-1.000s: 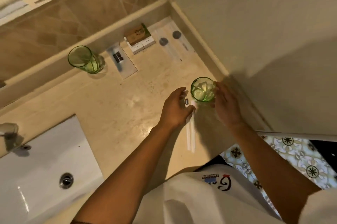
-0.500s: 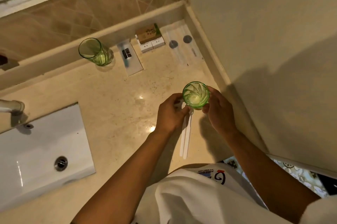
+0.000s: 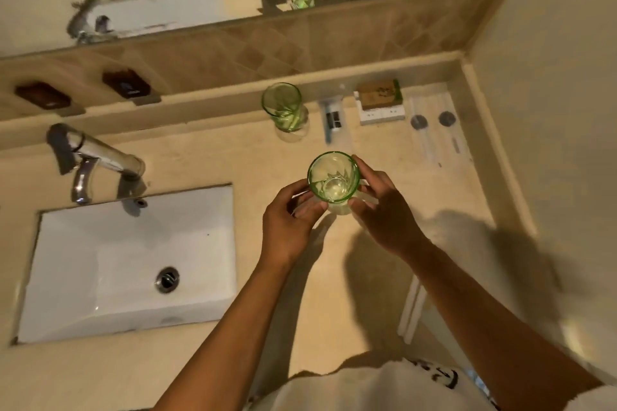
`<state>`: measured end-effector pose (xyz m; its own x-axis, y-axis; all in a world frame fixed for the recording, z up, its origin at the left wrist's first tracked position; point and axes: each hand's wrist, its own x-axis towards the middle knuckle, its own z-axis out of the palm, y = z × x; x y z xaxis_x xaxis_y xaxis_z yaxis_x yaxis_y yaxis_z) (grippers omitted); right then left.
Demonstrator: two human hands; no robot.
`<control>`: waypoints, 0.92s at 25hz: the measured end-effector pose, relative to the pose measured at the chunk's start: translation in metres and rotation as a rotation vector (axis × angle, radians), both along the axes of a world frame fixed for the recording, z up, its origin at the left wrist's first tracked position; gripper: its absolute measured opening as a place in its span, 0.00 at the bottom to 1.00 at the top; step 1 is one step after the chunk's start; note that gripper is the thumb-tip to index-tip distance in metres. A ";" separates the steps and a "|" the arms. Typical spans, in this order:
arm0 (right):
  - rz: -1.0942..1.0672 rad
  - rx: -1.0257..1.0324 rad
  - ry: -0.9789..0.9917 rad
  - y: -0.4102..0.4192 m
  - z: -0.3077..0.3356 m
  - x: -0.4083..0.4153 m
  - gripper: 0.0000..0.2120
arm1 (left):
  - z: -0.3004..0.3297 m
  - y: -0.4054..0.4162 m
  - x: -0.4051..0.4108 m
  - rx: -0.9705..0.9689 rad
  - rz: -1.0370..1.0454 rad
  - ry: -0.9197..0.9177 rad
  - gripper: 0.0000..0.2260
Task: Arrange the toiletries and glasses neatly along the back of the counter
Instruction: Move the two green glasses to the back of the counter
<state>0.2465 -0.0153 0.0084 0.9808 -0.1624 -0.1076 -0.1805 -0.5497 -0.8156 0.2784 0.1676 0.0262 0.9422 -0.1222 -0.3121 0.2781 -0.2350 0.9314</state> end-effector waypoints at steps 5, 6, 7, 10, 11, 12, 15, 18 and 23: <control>0.105 0.098 0.017 0.072 -0.008 0.075 0.29 | -0.007 0.063 0.049 -0.010 0.116 0.003 0.21; 0.087 0.126 0.032 0.084 -0.006 0.087 0.30 | -0.011 0.072 0.061 0.008 0.126 -0.005 0.21; 0.058 0.164 0.054 0.095 -0.007 0.099 0.31 | -0.015 0.080 0.072 0.026 0.134 -0.022 0.21; -0.067 0.303 0.055 0.123 -0.018 0.128 0.23 | -0.028 0.095 0.105 0.041 0.139 -0.070 0.22; -0.109 0.348 0.052 0.131 -0.024 0.137 0.22 | -0.033 0.098 0.118 0.032 0.123 -0.081 0.22; -0.148 0.384 0.045 0.139 -0.030 0.145 0.22 | -0.038 0.100 0.130 0.014 0.103 -0.091 0.21; -0.232 0.377 -0.005 0.156 -0.041 0.170 0.23 | -0.050 0.102 0.162 -0.025 0.097 -0.084 0.21; -0.302 0.308 0.003 0.167 -0.050 0.189 0.22 | -0.061 0.104 0.184 0.036 0.058 -0.246 0.18; -0.344 0.339 0.034 0.179 -0.065 0.203 0.23 | -0.065 0.109 0.201 0.093 0.033 -0.293 0.16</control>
<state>0.4494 0.1633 -0.0568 0.8713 -0.4271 -0.2416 -0.3348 -0.1575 -0.9290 0.4798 0.2766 -0.0386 0.9967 -0.0739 -0.0349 0.0095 -0.3183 0.9479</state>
